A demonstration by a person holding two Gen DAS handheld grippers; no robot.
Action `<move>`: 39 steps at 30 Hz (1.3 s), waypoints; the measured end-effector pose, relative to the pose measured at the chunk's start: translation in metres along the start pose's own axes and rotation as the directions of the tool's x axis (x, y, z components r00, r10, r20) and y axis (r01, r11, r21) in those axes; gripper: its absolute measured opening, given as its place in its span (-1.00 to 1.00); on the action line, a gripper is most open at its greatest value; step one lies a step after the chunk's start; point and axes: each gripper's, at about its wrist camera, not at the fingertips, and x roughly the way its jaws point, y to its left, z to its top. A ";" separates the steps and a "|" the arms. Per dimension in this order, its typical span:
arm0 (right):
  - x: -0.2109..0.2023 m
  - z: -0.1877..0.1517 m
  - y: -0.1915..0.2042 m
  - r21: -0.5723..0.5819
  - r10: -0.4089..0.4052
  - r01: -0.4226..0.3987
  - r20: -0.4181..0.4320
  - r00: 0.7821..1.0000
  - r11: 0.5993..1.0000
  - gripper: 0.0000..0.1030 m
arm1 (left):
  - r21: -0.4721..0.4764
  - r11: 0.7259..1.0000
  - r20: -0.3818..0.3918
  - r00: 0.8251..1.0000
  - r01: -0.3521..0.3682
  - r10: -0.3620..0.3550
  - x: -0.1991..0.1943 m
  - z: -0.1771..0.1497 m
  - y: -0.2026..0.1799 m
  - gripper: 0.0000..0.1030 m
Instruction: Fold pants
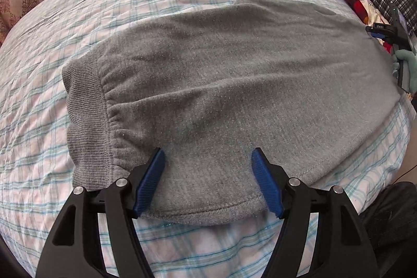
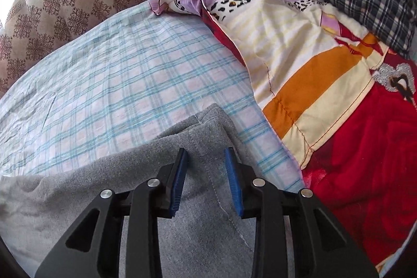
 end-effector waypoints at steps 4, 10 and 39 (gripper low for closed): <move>-0.033 0.005 0.041 -0.068 0.097 -0.092 0.063 0.993 0.993 -0.28 | -0.003 1.000 0.044 0.999 0.017 -0.017 -0.015 0.016 -0.001 0.48; -0.040 0.002 0.152 -0.199 0.416 -0.420 -0.064 0.907 0.885 -0.20 | -0.007 1.000 0.109 0.994 0.010 -0.009 -0.018 0.044 0.000 0.53; -0.016 -0.047 0.378 -0.433 0.557 -0.658 -0.352 0.752 0.616 -1.00 | -0.056 0.998 0.058 0.998 0.029 -0.026 0.006 0.021 0.023 0.53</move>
